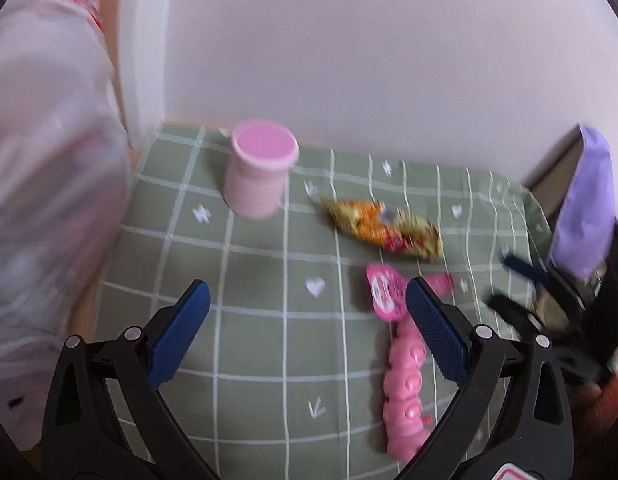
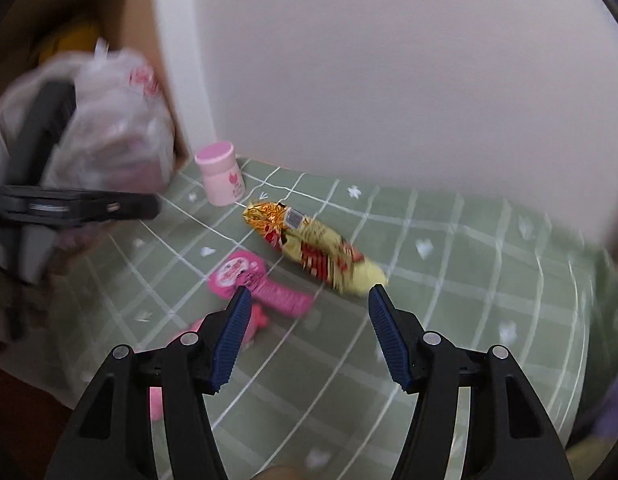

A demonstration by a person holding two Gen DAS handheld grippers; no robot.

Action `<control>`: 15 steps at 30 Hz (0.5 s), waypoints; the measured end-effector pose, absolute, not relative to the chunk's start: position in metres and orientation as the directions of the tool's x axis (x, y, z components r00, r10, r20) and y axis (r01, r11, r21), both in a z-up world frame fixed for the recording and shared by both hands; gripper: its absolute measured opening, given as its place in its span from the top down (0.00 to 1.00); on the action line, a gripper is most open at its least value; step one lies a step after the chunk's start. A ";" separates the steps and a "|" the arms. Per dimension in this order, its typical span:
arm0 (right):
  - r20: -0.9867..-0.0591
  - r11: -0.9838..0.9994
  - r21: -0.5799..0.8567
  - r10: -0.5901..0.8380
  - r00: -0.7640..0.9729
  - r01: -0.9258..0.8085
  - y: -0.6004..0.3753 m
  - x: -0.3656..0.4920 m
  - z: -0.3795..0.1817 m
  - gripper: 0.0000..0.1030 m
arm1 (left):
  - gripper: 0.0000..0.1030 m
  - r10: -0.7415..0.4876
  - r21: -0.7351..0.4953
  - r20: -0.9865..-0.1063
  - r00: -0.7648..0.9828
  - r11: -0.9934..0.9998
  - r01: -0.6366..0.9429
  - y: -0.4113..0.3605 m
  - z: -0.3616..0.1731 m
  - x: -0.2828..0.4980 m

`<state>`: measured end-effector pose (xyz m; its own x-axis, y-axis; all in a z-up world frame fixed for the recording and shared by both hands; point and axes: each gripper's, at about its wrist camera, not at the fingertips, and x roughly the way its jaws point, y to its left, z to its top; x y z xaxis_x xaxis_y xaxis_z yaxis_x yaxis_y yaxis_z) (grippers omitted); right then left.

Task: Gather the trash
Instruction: 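Move both tools back and grasp the yellow chip stick bag with the right tool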

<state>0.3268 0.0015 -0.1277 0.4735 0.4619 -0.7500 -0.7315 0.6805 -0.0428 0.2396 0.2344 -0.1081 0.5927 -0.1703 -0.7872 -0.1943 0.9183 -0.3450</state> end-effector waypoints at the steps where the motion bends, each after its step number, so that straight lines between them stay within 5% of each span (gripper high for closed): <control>1: -0.750 0.667 -0.074 0.453 0.482 -0.742 0.008 0.332 -0.132 0.44 | 0.09 -0.176 -0.343 -0.793 0.583 0.920 -0.188 0.232 -0.110 0.240; 5: -0.775 0.625 -0.141 0.413 0.479 -0.768 0.035 0.364 -0.155 0.44 | 0.09 -0.221 -0.378 -0.788 0.575 0.910 -0.168 0.234 -0.117 0.237; 8: -0.814 0.606 -0.066 0.427 0.394 -0.792 0.043 0.388 -0.171 0.45 | 0.09 -0.248 -0.399 -0.767 0.592 0.907 -0.137 0.235 -0.116 0.235; 13: -0.857 0.607 0.102 0.457 0.240 -0.788 0.034 0.402 -0.184 0.77 | 0.09 -0.334 -0.442 -0.740 0.584 0.896 -0.047 0.228 -0.115 0.242; 15: -0.852 0.631 0.115 0.460 0.251 -0.767 0.023 0.394 -0.181 0.80 | 0.09 -0.383 -0.474 -0.732 0.564 0.880 -0.018 0.225 -0.119 0.248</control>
